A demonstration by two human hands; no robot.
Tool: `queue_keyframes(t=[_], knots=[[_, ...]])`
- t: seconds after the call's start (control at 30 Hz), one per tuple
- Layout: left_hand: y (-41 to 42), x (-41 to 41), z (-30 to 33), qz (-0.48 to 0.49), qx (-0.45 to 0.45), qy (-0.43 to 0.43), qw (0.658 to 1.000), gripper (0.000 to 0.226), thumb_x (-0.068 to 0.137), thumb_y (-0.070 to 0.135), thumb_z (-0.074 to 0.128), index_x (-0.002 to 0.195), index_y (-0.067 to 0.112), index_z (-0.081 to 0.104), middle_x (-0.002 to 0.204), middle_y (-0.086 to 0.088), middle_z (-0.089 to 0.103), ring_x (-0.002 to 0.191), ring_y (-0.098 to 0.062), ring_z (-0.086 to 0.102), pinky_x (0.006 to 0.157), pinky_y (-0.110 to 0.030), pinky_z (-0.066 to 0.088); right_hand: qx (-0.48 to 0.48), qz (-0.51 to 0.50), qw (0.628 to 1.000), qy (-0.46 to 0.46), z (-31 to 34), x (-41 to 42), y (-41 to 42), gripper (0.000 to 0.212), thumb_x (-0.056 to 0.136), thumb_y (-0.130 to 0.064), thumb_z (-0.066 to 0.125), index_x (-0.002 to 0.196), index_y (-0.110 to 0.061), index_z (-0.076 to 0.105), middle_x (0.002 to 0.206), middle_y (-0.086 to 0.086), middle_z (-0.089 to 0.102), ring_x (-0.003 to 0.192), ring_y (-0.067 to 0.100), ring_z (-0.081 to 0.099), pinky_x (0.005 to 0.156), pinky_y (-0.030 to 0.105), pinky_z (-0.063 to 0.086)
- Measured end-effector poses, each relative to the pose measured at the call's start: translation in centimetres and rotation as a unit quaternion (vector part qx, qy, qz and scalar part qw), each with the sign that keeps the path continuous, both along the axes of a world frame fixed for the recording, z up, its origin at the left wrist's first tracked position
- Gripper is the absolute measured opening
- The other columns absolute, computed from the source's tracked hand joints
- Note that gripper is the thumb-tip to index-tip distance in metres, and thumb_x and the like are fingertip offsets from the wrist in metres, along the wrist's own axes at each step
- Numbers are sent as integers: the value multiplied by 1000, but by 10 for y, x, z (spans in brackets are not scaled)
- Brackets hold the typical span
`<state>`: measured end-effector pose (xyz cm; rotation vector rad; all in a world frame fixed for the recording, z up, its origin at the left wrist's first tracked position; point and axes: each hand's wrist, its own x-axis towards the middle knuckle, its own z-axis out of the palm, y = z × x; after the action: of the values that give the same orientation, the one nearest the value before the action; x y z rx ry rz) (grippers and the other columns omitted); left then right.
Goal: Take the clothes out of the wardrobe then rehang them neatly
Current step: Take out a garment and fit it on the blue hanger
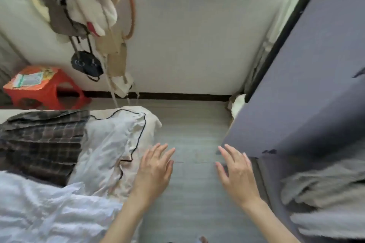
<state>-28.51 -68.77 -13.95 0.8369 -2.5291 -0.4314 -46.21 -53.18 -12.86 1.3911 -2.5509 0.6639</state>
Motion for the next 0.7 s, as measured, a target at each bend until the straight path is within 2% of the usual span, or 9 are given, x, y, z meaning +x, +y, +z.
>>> queue_keyframes(t=[0.1, 0.17, 0.23, 0.43, 0.53, 0.6, 0.7], knots=[[31, -81, -3, -81, 26, 4, 996, 31, 94, 35, 35, 112, 21, 57, 113, -8, 64, 110, -26, 54, 90, -40, 45, 16, -90, 996, -11, 1, -60, 50, 46, 81, -36, 40, 110, -11, 67, 112, 9, 66, 103, 24, 63, 87, 53, 46], [51, -132, 1, -149, 28, -8, 988, 42, 98, 43, 22, 115, 22, 54, 114, -9, 63, 112, -28, 55, 91, -40, 46, 23, -145, 989, -13, 4, -96, 88, 46, 82, -36, 41, 111, -11, 67, 112, 9, 66, 101, 25, 65, 87, 52, 47], [66, -180, 13, -205, 5, -22, 979, 52, 98, 45, 18, 117, 18, 58, 117, -9, 62, 113, -31, 55, 90, -41, 48, 14, -200, 980, -13, 12, -127, 124, 46, 83, -36, 41, 112, -11, 66, 113, 8, 66, 102, 24, 64, 88, 52, 47], [110, -306, 39, -334, -25, -25, 942, 44, 91, 35, 34, 120, 14, 60, 122, -7, 59, 119, -32, 51, 95, -41, 44, -33, -331, 943, 0, 36, -190, 202, 46, 88, -39, 42, 116, -9, 64, 116, 8, 63, 100, 29, 62, 89, 44, 48], [134, -355, 41, -394, -22, -26, 919, 42, 91, 35, 34, 120, 18, 59, 123, -4, 59, 119, -28, 51, 94, -39, 44, -37, -372, 927, 29, 44, -212, 232, 44, 91, -38, 42, 116, -8, 63, 115, 8, 64, 98, 27, 62, 89, 37, 44], [150, -387, 44, -435, -16, -24, 900, 42, 91, 35, 33, 121, 20, 59, 124, -2, 58, 119, -26, 51, 93, -38, 44, -36, -399, 915, 44, 48, -225, 251, 49, 95, -42, 35, 117, -8, 62, 115, 7, 63, 102, 25, 61, 93, 33, 39], [169, -439, 52, -490, -28, -15, 871, 44, 92, 37, 30, 122, 21, 58, 126, -1, 57, 121, -24, 50, 93, -37, 45, -34, -452, 888, 77, 56, -249, 273, 55, 97, -46, 27, 116, -8, 62, 114, 7, 64, 104, 22, 58, 93, 36, 41]])
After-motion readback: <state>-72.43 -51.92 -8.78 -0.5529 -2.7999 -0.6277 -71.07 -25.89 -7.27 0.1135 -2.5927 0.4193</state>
